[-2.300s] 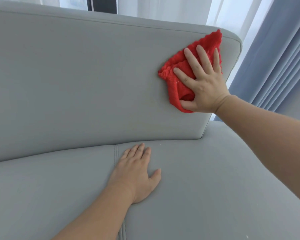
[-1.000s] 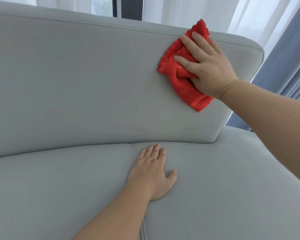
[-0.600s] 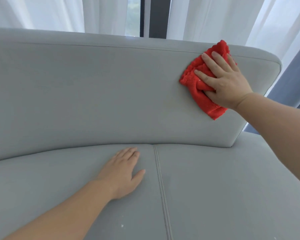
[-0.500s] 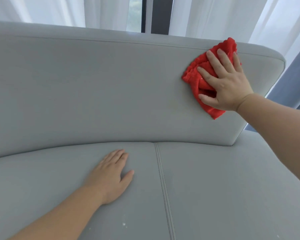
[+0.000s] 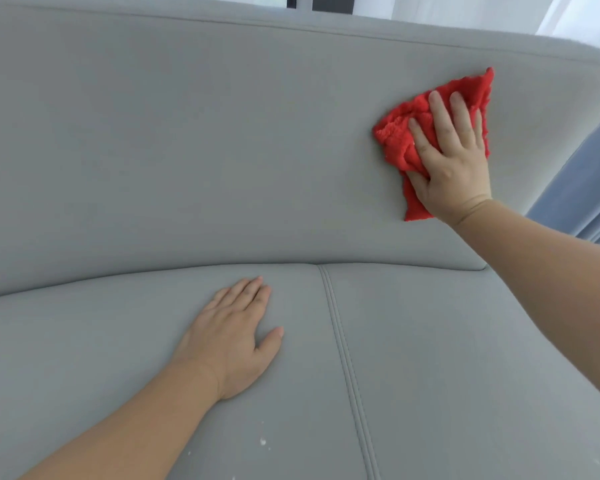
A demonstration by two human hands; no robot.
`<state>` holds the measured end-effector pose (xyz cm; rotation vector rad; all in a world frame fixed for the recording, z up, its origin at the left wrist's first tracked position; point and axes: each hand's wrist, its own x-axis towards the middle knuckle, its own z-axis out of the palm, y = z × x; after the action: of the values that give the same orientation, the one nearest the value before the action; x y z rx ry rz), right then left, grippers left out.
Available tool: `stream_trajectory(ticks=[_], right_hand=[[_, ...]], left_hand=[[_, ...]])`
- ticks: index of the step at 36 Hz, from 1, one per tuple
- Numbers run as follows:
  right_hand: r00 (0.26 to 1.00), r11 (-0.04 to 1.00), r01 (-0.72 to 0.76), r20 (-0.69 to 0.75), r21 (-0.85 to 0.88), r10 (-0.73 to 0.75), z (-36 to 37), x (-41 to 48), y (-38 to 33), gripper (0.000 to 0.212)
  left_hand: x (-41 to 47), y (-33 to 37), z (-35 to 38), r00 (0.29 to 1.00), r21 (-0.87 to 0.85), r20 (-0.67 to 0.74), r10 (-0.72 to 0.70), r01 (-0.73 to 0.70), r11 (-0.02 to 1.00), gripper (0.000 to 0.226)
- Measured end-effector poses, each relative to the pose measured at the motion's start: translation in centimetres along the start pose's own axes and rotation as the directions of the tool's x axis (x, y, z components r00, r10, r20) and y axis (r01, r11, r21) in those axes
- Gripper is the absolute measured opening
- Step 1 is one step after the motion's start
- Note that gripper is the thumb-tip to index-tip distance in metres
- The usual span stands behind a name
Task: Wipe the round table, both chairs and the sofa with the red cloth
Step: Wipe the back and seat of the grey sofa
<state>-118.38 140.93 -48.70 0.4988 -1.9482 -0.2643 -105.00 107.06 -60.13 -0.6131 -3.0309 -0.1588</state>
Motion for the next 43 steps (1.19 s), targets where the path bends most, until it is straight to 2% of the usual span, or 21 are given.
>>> stream_trajectory(ticks=[3,5,9,12,15,20,23,26,28,31,35,39,41,43], right_hand=[[0.988,0.991,0.133,0.080,0.031,-0.135,0.8,-2.0,-1.6,0.045],[0.943,0.960,0.278,0.178,0.034,-0.280,1.5,-4.0,-2.6,0.046],[0.739,0.818,0.564,0.372,0.113,-0.562,2.8,-7.0,-3.8,0.047],[0.650,0.781,0.601,0.464,0.170,-0.602,2.7,-7.1,-4.5,0.062],[0.636,0.783,0.591,0.485,0.195,-0.600,2.3,-6.6,-4.6,0.066],[0.641,0.781,0.596,0.475,0.186,-0.603,1.9,-6.4,-4.5,0.061],[0.646,0.762,0.629,0.444,0.152,-0.621,1.5,-5.4,-4.1,0.048],[0.676,0.778,0.621,0.439,0.094,-0.592,0.8,-3.2,-3.3,0.053],[0.705,0.788,0.614,0.412,0.056,-0.578,0.3,-1.3,-2.7,0.054],[0.780,0.820,0.573,0.319,-0.017,-0.538,-0.7,1.6,-1.6,0.048],[0.901,0.907,0.413,0.183,-0.078,-0.394,-1.7,5.5,-0.7,0.046],[0.949,0.955,0.296,0.117,-0.002,-0.294,-2.6,7.4,-0.7,0.047],[0.990,0.992,0.110,0.080,0.057,-0.114,-3.0,8.7,-0.9,0.047],[0.997,0.995,-0.041,0.068,0.091,0.034,-3.1,10.0,-1.5,0.050]], left_hand=[[-0.1,0.0,-0.1,1.000,0.007,-0.013,0.009,-0.008,1.000,0.093],[-0.1,0.1,-0.1,1.000,0.015,-0.015,0.010,-0.010,1.000,0.093],[-0.3,0.2,0.0,1.000,-0.006,-0.022,0.003,-0.003,1.000,0.086],[-0.3,-0.2,0.0,1.000,0.004,0.005,-0.017,0.017,1.000,0.068],[-0.3,-0.3,0.1,1.000,0.025,0.021,-0.013,0.012,1.000,0.064],[-0.4,-0.2,0.0,0.999,0.028,0.045,-0.022,0.021,0.999,0.064],[-0.5,-0.4,0.2,1.000,-0.029,0.015,-0.014,0.015,0.999,0.069],[-0.3,-0.3,-0.1,0.999,-0.008,-0.024,-0.024,0.024,1.000,0.071],[-0.3,-0.1,-0.3,1.000,-0.023,-0.016,0.008,-0.008,1.000,0.081],[-0.3,-0.1,-0.1,0.999,-0.051,-0.046,0.023,-0.025,0.998,0.089],[-0.3,-0.2,-0.1,0.999,0.000,-0.036,0.014,-0.014,1.000,0.091],[-0.3,-0.1,-0.1,0.998,-0.022,-0.053,0.017,-0.018,1.000,0.090],[-0.3,-0.1,-0.2,0.999,-0.024,-0.049,0.016,-0.017,1.000,0.090],[-0.3,-0.1,-0.2,0.999,-0.014,-0.051,0.011,-0.012,1.000,0.090]])
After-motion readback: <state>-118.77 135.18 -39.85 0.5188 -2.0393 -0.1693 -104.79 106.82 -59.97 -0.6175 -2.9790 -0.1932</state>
